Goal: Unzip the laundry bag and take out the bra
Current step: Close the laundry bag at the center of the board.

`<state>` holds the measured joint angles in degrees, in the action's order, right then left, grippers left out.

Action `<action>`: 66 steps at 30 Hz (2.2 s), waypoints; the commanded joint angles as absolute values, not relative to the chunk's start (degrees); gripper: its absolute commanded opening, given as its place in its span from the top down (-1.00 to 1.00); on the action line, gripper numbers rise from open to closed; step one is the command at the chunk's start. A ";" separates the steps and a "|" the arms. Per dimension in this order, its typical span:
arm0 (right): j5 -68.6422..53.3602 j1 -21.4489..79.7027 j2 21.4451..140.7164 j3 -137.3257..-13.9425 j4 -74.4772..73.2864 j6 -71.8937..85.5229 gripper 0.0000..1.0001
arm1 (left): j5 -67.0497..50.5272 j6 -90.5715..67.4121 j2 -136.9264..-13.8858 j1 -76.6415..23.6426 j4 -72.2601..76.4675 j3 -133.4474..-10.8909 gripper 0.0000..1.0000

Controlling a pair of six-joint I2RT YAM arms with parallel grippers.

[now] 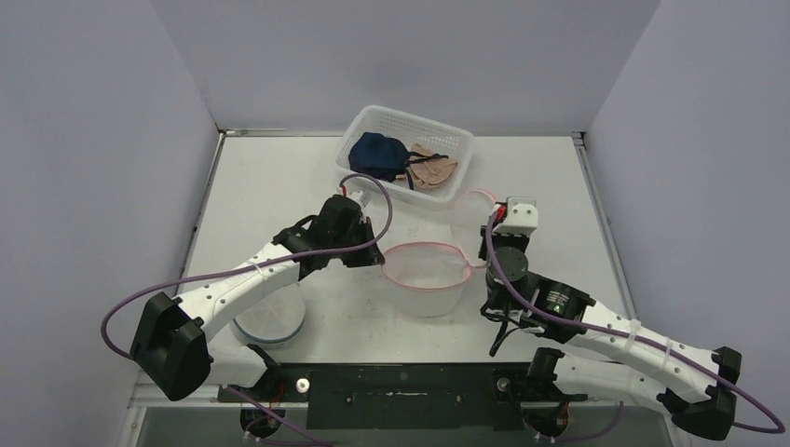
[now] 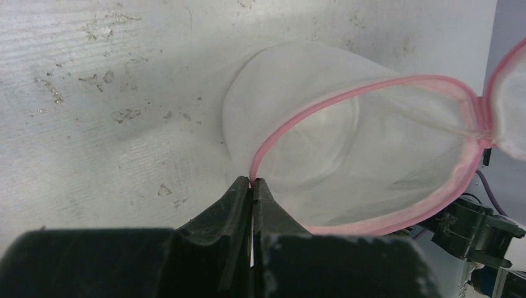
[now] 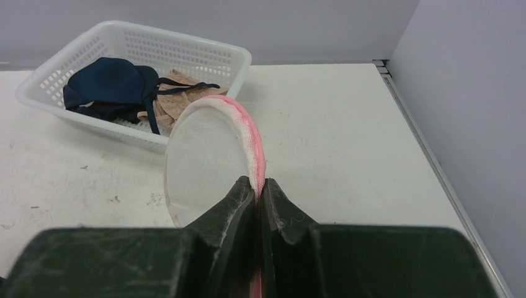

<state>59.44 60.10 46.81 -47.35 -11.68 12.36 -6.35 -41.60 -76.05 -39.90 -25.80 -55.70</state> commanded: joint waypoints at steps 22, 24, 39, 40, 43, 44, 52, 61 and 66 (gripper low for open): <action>62.83 70.92 51.49 -43.53 1.12 -2.37 0.89 | -5.03 -43.87 -70.43 -39.46 -20.20 -55.88 0.41; 62.72 71.06 51.50 -43.35 1.22 -2.22 0.89 | -5.39 -44.46 -69.60 -39.46 -20.43 -56.17 0.25; 57.48 72.63 46.84 -35.91 14.11 -10.61 0.89 | -6.51 -71.32 -65.40 -42.87 -5.95 -56.41 -0.92; 57.10 72.91 46.84 -35.68 14.44 -11.30 0.89 | -5.16 -70.90 -66.59 -43.68 -8.06 -59.14 -0.92; 57.67 74.46 46.93 -34.85 16.33 -13.87 0.89 | -2.78 -70.51 -70.37 -45.91 -13.11 -66.09 -0.92; 58.20 75.12 46.93 -34.45 17.41 -15.17 0.89 | -1.91 -70.82 -71.65 -46.82 -14.50 -67.97 -0.92; 63.27 78.49 48.95 -33.10 22.58 -21.96 0.89 | 5.02 -71.77 -84.68 -52.21 -35.16 -88.43 -0.92; 65.50 79.01 50.81 -32.60 25.00 -23.47 0.89 | 3.71 -70.72 -88.20 -54.80 -39.48 -91.17 -0.93; 65.42 79.70 51.22 -32.65 24.36 -22.95 0.89 | 1.40 -71.50 -87.36 -54.76 -33.13 -85.84 -0.79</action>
<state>64.03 78.54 50.81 -32.82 22.22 -22.31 2.72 -71.40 -89.14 -54.81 -37.32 -88.36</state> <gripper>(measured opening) 0.072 0.964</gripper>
